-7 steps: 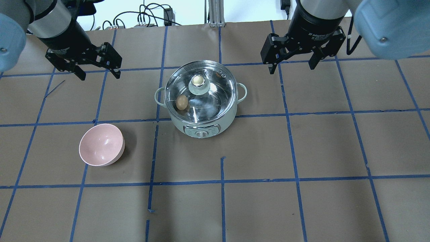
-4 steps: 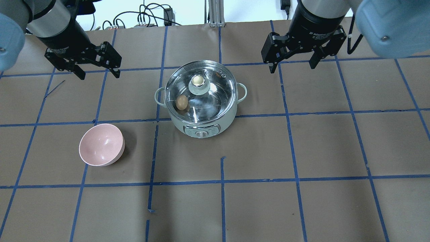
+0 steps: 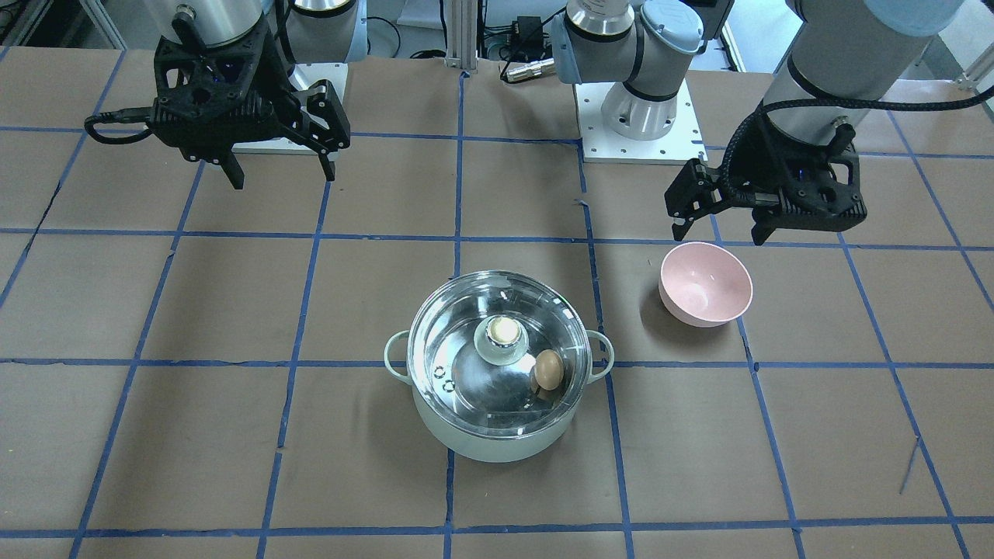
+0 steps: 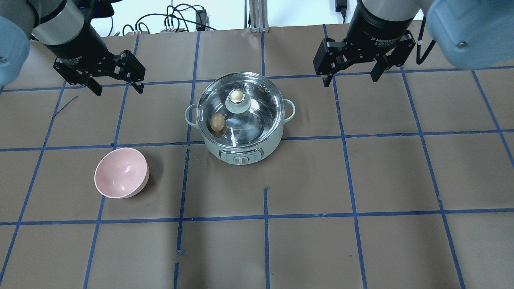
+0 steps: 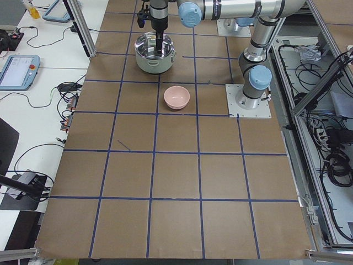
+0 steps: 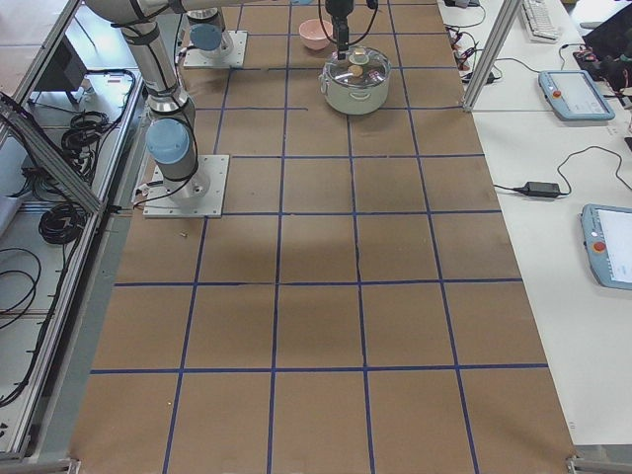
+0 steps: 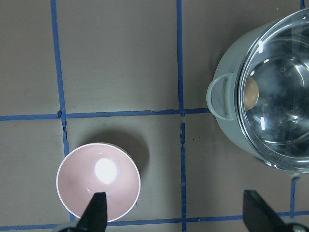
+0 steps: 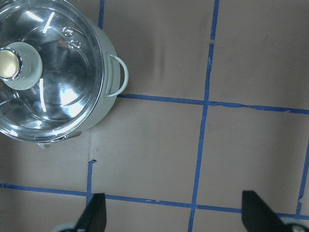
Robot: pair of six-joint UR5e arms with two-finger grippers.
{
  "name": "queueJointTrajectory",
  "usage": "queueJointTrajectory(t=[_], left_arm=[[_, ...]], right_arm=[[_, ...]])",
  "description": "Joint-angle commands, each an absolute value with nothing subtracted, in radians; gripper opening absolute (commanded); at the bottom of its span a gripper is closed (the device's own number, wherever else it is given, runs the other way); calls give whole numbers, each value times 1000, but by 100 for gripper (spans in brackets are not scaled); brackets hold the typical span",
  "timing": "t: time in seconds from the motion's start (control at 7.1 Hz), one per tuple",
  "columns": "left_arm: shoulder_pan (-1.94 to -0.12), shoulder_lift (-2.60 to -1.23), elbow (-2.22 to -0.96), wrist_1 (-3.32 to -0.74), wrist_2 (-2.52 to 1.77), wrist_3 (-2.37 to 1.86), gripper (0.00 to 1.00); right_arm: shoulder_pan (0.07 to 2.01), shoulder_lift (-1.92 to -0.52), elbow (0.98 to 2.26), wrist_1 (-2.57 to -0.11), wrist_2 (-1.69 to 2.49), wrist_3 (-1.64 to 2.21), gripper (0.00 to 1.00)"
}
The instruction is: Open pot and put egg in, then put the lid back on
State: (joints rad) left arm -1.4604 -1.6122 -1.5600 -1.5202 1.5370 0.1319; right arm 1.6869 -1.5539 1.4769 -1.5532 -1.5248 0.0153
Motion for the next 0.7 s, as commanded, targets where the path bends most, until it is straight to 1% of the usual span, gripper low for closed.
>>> queueJointTrajectory(t=[0.0,0.56], left_arm=[[-1460,-1612,-1560,-1520,1537,132,100],[-1459,-1612,-1562,-1520,1539,132,100]], right_arm=[[1686,-1554,1474,-1552,-1525,15,100],[1692,-1554,1473,-1554,-1525,15,100]])
